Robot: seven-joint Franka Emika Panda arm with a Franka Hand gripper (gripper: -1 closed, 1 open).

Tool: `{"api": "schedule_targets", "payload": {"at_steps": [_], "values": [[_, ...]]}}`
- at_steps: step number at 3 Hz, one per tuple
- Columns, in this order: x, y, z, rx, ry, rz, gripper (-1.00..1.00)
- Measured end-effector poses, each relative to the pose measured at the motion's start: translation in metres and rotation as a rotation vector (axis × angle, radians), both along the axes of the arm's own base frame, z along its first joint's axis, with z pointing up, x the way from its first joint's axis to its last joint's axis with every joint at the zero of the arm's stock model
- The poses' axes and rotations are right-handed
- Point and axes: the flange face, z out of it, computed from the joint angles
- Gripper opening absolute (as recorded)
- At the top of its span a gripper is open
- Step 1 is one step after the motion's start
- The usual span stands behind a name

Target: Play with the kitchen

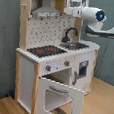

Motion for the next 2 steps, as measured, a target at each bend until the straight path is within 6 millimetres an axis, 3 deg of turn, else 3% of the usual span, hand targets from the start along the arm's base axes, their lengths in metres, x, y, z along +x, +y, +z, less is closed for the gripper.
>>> {"api": "schedule_targets", "payload": {"at_steps": [2], "values": [[-0.029,-0.008,0.002,0.007,0.012,0.023,-1.00]]}}
